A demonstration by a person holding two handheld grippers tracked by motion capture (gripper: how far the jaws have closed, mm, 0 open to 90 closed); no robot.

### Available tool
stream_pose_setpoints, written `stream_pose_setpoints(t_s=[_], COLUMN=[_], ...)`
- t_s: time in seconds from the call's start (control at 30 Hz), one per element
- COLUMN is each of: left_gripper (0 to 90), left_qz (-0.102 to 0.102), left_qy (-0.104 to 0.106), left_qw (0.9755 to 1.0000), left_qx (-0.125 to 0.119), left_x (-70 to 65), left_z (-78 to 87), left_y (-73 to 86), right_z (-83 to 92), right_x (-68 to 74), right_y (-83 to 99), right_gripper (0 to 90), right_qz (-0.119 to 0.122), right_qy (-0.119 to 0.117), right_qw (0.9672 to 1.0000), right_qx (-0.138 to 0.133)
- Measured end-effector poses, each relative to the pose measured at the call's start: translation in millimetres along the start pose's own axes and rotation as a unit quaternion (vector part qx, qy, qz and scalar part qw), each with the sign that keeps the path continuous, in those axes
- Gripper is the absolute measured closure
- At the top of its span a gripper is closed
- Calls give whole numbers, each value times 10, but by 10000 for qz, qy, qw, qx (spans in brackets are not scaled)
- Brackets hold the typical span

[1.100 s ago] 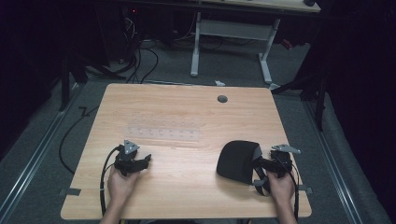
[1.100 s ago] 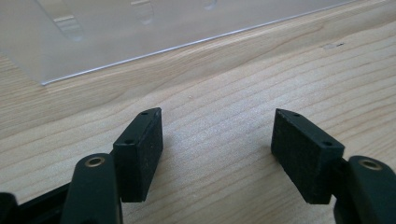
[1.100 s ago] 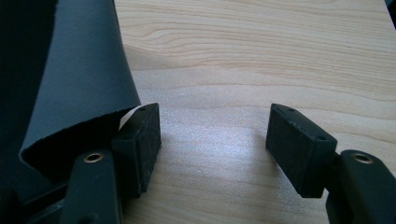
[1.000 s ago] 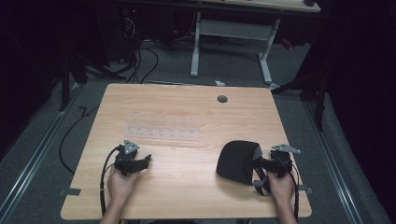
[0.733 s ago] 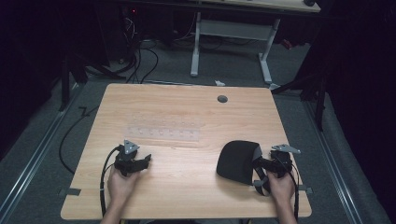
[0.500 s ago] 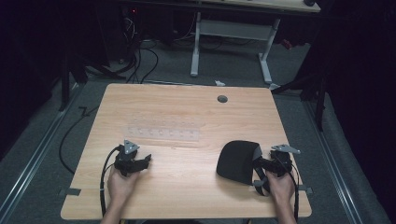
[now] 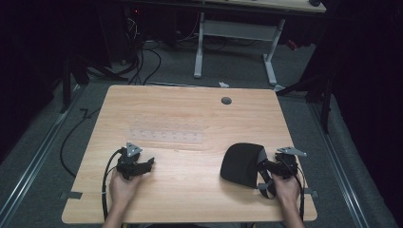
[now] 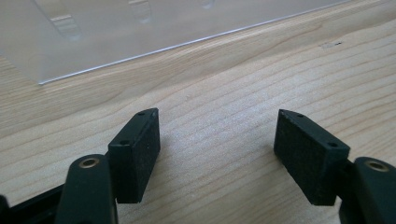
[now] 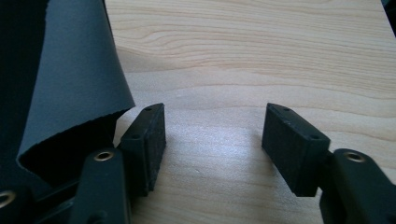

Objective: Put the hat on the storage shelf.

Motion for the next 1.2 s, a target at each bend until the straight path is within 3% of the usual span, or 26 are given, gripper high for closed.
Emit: stream_pose_setpoints(t_s=[0.17,0.33,0.47,0.6,0.8,0.87,0.9,0.97,1.17,1.2], left_gripper=[319,317,317,316,315,315,315,314,314,313], left_qz=[0,-5,-6,0,3,2,7,7,10,9], left_qy=[-3,-2,-3,-10,-15,-21,-15,-14,-15,-16], left_qw=[10000,10000,10000,10000,10000,10000,10000,10000,10000,10000], left_qx=[2,8,7,0,-3,6,3,2,1,2], left_x=[0,0,0,-1,-2,-1,-2,-3,-4,-3], left_z=[0,0,0,-1,-2,-1,-1,-2,-2,-2], left_y=[0,1,2,1,1,2,2,2,2,2], right_z=[19,190,275,355,446,473,507,508,415,390], right_x=[-24,-124,-140,-146,-80,-48,1,57,154,191], right_y=[7,-14,-18,-36,-71,-103,-153,-206,-305,-329], right_gripper=[414,435,459,463,438,410,378,346,296,281], right_qz=[-133,-239,-239,-314,-281,-272,-192,-113,4,-39], right_qy=[-44,-102,-88,-283,-552,-610,-639,-764,-1062,-1215], right_qw=[9999,9993,9989,9976,9962,9951,9935,9923,9905,9890], right_qx=[41,-280,-385,-556,-607,-724,-925,-965,-869,-841])
Point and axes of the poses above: each handheld gripper's, and its own axes: z roughly backward along the jaws, y roughly out of its underside, x roughly to its left, the point moved 6 cm from there along -z, roughly forward along the jaws, and after that the axes turned 14 degrees about z, right-handed, at the moved point
